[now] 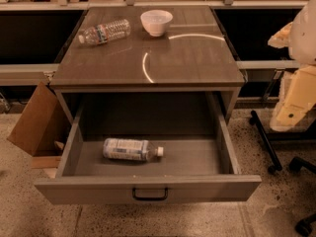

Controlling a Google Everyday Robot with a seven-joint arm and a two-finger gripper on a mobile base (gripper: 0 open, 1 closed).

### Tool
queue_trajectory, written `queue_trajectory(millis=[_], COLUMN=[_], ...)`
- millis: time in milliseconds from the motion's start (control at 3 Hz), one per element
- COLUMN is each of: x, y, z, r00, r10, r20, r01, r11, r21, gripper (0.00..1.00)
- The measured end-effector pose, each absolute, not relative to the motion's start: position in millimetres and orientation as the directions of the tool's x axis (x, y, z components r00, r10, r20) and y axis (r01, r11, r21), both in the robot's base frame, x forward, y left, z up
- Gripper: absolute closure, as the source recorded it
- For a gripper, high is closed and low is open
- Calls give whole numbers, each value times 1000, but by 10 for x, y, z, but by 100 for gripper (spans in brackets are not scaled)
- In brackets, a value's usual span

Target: Pick blue plastic bottle from top drawer and place on counter

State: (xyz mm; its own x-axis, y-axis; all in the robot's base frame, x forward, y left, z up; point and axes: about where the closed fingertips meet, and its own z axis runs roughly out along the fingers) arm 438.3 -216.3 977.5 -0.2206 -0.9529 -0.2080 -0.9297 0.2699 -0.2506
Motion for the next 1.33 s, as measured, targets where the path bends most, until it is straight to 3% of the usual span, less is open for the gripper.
queue_trajectory(millis=[333,1000,1333], x=[4383,4267,4267], y=[-2162,-1642,-1644], z=[9774,9293,9296], r00=[-221,-186,-186], r10=[-953,-905,-905], r20=[-208,-383,-383], r01=[-930,-950,-950], r11=[270,265,265], r21=[-251,-165,-166], gripper=[0,0,0])
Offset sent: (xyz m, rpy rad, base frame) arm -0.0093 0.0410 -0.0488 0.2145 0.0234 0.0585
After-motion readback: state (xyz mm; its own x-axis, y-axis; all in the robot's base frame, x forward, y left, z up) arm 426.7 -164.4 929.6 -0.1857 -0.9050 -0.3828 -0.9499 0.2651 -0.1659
